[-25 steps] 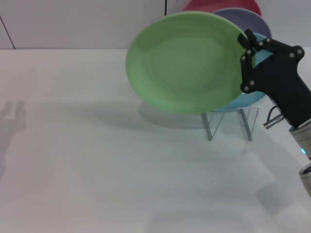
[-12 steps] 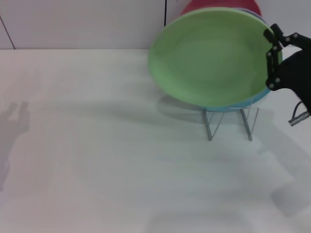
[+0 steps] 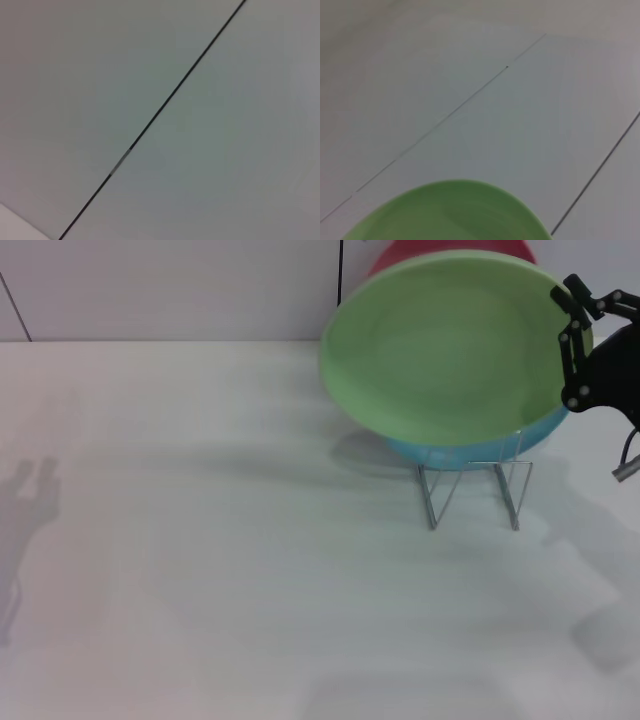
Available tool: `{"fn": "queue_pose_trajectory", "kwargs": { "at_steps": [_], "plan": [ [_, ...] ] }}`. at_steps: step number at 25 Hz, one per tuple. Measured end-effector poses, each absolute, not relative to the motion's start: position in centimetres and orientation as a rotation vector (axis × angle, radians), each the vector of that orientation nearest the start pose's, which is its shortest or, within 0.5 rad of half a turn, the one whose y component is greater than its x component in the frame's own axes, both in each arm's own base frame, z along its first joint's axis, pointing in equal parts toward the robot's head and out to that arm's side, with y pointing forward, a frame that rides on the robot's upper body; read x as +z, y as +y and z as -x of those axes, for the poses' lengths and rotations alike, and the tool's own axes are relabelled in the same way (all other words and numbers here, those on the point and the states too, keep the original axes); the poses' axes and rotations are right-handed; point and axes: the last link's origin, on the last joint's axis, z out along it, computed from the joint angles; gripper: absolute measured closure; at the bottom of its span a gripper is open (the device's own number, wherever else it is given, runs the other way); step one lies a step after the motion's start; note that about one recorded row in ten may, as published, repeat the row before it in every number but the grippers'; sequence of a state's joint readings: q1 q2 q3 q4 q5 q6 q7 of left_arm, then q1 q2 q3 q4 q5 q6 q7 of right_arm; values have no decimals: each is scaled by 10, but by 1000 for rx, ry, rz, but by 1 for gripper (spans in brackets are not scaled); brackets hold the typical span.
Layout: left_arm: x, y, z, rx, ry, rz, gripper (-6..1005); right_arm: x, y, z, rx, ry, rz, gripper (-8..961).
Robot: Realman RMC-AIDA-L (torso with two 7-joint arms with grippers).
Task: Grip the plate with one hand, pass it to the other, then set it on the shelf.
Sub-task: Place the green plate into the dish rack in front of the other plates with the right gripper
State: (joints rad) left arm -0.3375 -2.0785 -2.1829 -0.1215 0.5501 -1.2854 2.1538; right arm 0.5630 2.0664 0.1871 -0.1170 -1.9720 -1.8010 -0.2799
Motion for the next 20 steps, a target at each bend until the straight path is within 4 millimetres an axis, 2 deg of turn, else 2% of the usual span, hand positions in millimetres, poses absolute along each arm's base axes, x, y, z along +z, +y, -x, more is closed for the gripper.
{"fn": "queue_pose_trajectory", "kwargs": {
  "at_steps": [5, 11, 20],
  "plan": [
    [22, 297, 364, -1206, -1058, 1372, 667, 37, 319, -252, 770, -618, 1674, 930],
    [20, 295, 364, -1210, -1068, 1369, 667, 43, 320, -255, 751, -644, 1691, 929],
    [16, 291, 363, -1229, -1082, 1364, 667, 56, 319, -268, 711, -631, 1731, 929]
  ]
}}
